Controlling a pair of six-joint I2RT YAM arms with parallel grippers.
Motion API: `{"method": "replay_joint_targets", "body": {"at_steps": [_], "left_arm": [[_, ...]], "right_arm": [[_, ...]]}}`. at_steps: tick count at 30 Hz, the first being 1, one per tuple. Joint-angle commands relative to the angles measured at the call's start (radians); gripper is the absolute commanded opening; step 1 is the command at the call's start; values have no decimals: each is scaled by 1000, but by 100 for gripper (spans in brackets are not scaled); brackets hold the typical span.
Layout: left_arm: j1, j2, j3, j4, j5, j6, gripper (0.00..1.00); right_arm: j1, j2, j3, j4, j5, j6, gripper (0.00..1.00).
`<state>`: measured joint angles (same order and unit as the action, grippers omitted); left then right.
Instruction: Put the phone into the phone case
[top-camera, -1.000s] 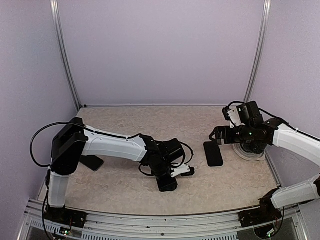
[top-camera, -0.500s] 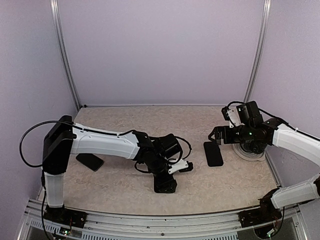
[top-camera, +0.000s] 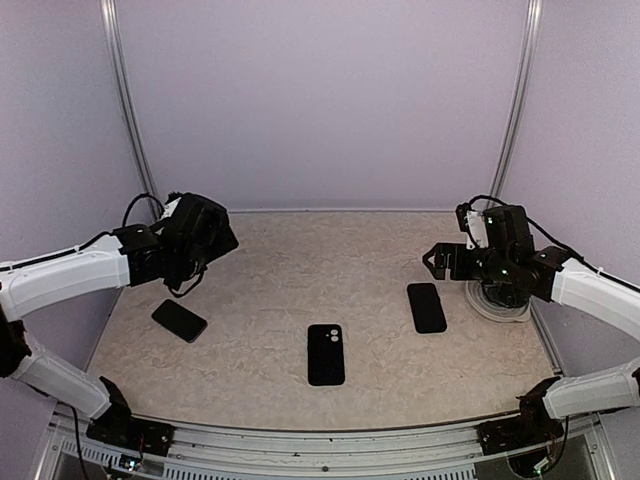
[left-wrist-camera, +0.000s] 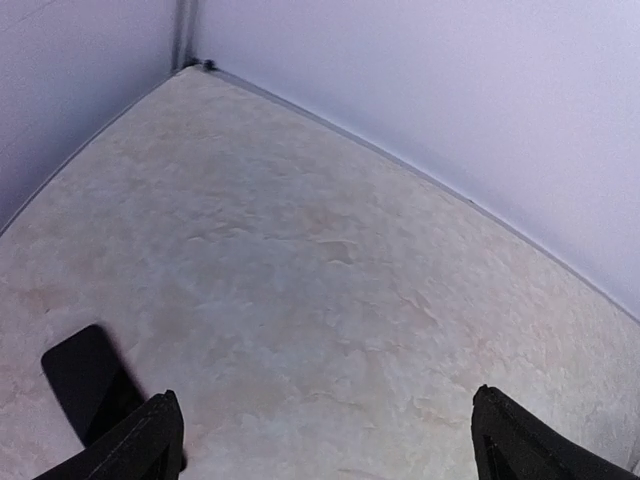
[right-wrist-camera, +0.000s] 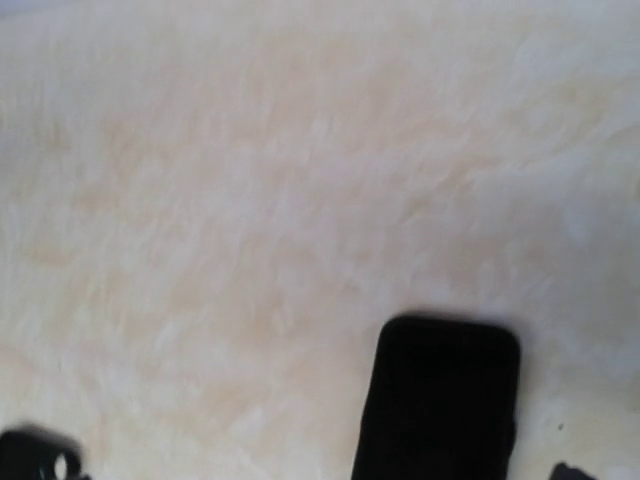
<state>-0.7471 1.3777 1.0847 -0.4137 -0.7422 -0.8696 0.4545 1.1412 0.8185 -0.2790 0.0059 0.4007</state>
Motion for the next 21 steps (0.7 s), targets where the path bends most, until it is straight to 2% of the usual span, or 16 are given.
{"method": "replay_joint_targets", "body": {"at_steps": [1,3,7,9,11,15,17,19,21], "left_arm": [[92,-115,-94,-252,-148,-477,99],[143,-115,-98,-356,-87,-553,99],[178,-75,-121,-502,-75,-660,99],[213,-85,-167,-470,-42,-661,99],[279,-111,-244,-319,42,-568,98],[423,-186,-400,-158,206,-524,86],[457,-216,-440,-140,169,-537,87],[468,-231,-450,-149,112,-538,91],[487,-218,-448,-128,111,-501,93]], "right_arm": [[-14,-71,-54,203,7,18,99],[-14,-46,-51,243,-50,13,99],[-15,67,25,232,-182,-19,99],[-14,118,52,242,-270,-33,99],[-3,160,70,273,-333,-37,98],[62,230,100,320,-363,-33,96],[88,255,102,353,-385,-24,95],[112,273,106,363,-396,-23,94],[135,278,104,368,-381,-24,94]]}}
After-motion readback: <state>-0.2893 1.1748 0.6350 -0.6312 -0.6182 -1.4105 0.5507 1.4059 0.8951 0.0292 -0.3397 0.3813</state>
